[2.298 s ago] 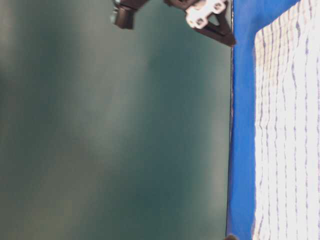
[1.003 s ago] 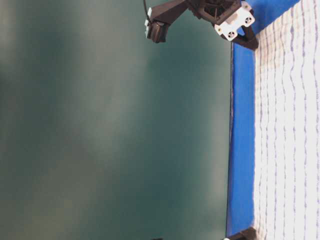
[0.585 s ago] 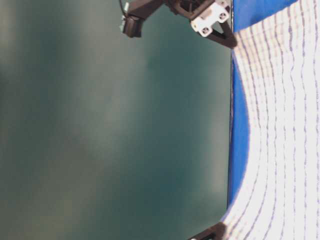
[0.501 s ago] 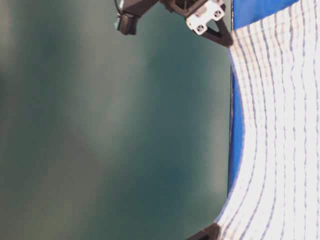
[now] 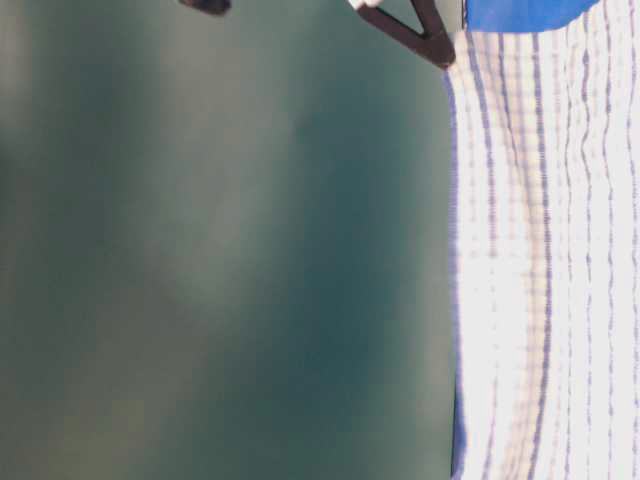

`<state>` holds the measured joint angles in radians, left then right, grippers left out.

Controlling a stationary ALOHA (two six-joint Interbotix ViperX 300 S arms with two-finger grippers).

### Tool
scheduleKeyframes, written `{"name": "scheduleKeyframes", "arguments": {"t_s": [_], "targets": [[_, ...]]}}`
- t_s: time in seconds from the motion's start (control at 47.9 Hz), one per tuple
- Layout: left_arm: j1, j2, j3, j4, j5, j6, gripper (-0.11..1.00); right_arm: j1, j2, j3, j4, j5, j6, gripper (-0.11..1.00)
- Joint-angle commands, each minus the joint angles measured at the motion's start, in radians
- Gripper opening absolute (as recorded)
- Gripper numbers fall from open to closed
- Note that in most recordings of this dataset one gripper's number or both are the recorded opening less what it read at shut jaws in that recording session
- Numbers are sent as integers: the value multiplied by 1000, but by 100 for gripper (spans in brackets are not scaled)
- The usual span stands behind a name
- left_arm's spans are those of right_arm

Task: Fold the blue towel.
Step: 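Lift the far corners and fold them toward the near edge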

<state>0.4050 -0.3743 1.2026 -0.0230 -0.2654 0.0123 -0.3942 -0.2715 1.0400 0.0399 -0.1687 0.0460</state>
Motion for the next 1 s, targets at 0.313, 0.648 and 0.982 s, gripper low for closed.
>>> {"name": "scheduleKeyframes", "arguments": {"t_s": [0.313,0.648,0.982], "targets": [[-229,-97,58,-5,-3,-23,3,209,-55,21,52,40,51,7],[-344,-100,67,-5,23,-89,3,308,-55,31,54,41,112,7],[-422,-98,83,-5,23,-117,3,334,-55,34,54,57,120,7]]}}
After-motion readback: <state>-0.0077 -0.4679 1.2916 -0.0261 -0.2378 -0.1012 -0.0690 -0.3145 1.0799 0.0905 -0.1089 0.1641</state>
